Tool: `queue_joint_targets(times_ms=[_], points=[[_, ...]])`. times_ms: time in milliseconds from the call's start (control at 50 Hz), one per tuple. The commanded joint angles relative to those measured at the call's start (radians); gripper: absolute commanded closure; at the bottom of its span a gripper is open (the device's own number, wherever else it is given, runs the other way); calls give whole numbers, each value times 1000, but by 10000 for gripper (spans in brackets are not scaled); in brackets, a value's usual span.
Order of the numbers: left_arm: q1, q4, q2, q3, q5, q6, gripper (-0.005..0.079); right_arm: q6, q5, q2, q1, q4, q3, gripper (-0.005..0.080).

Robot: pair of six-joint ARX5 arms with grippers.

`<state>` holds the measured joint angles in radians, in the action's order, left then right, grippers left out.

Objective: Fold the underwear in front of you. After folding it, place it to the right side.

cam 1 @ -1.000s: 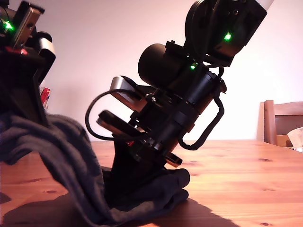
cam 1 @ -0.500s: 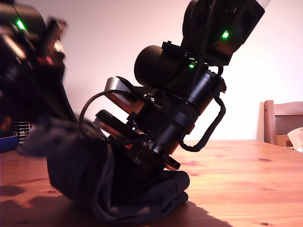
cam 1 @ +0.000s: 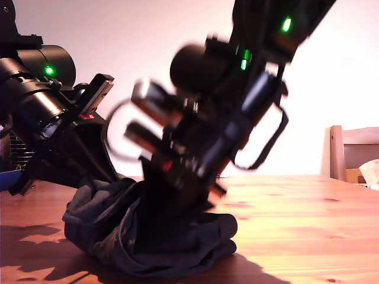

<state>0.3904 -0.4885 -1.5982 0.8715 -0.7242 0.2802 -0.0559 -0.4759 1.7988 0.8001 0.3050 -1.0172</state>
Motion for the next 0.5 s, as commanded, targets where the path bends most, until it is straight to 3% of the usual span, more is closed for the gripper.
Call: queue_joint_targets(times_ms=[0, 480], points=[[-2, 13, -29, 0, 0, 2, 763, -23, 18, -42, 4, 3, 7, 765], [-2, 78, -53, 0, -10, 117, 763, -95, 29, -122, 14, 114, 7, 765]])
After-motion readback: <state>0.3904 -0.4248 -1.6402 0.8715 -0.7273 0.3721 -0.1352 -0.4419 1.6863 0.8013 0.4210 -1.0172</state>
